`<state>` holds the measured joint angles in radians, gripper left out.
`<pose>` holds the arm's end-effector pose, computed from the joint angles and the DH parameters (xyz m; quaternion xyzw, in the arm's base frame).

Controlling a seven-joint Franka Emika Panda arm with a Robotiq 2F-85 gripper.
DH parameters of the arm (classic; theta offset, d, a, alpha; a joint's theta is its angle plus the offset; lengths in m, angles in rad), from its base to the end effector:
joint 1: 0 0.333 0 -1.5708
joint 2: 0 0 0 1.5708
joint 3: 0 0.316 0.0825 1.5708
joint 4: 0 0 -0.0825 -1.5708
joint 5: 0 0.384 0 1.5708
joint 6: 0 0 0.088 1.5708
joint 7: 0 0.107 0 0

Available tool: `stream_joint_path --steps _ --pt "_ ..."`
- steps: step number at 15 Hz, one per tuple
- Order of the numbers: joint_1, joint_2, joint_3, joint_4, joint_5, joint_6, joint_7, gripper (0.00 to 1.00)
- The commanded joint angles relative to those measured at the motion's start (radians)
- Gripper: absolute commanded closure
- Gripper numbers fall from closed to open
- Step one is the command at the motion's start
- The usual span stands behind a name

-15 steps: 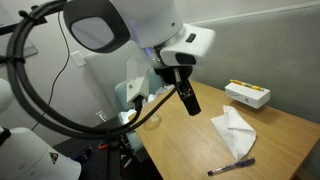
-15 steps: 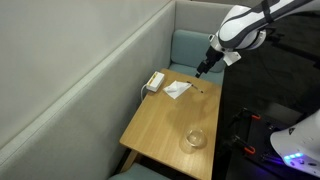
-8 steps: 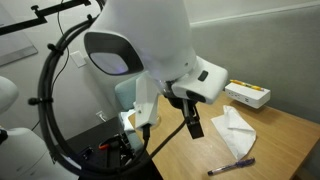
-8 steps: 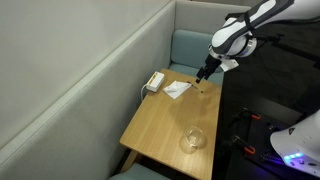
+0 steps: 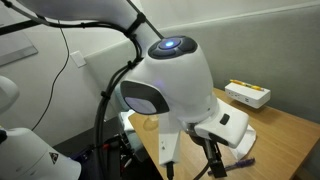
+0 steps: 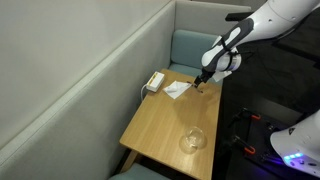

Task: Move the black pen to the left and then wipe the table with the white cloth

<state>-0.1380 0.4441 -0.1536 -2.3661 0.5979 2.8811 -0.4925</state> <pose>0.4688 -0.1796 0.1477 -0.9819 0.1756 -0.0627 0.0341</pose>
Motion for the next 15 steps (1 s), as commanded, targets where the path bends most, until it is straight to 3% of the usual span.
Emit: stream_joint_path --steps 1,7,8,10,15 --pt "-0.009 0.096 0.006 0.075 0.003 0.071 -0.009 0.0" --pt "-0.009 0.192 -0.003 0.155 -0.004 0.081 0.003 0.0" --pt "-0.009 0.203 -0.004 0.166 -0.004 0.079 0.004 0.25" --pt "-0.008 0.22 -0.006 0.181 -0.005 0.077 0.005 0.32" --pt "-0.003 0.24 -0.018 0.202 -0.006 0.077 0.008 0.7"
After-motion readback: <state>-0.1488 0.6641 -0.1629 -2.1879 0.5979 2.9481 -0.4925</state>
